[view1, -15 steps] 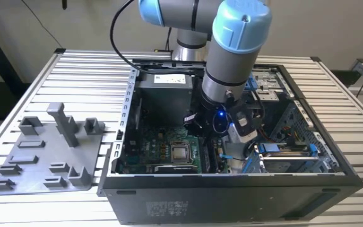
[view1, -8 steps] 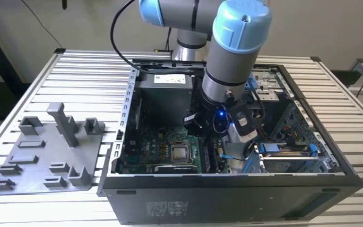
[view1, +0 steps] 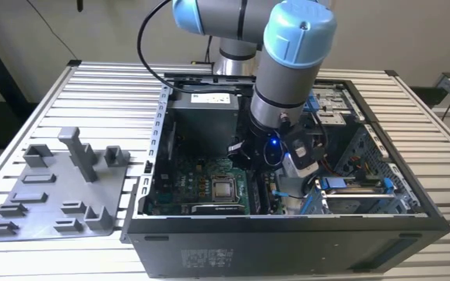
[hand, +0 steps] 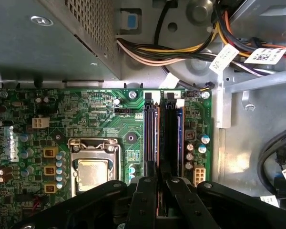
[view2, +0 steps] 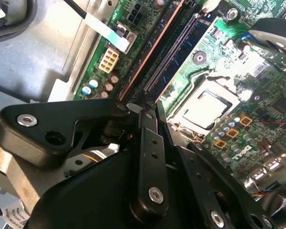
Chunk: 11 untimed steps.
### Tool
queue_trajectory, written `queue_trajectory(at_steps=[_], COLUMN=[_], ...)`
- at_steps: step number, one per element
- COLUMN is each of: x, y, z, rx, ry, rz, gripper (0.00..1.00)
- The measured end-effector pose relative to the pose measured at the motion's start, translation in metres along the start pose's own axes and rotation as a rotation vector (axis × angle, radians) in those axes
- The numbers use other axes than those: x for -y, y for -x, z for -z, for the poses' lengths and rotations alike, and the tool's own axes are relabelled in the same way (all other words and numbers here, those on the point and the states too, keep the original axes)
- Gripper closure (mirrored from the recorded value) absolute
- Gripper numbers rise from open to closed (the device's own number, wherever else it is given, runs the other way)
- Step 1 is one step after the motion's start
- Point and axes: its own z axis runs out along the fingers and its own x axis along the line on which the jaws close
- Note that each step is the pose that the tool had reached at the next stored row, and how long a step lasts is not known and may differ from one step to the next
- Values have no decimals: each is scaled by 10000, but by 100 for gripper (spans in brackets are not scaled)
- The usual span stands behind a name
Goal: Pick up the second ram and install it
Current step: 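Insert the second ram into the second slot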
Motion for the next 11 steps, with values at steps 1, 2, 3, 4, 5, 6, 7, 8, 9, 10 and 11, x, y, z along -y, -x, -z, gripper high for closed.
queue_trajectory(at_steps=[1,2,3,4,5,6,7,8,9,10,11], x=[0,0,0,0,0,0,0,0,0,0,-1], y=[0,0,1,0,1,1,0,1,1,1,0], z=[-1,-1,-2,-2,-2,-2,-2,-2,-2,-2,-3], rx=[-1,-1,0,0,0,0,0,0,0,-1,-2], ry=[0,0,1,1,2,2,2,2,2,2,2], rz=[3,4,4,4,5,5,6,14,28,51,80], gripper=[86,86,86,86,86,86,86,86,86,86,86])
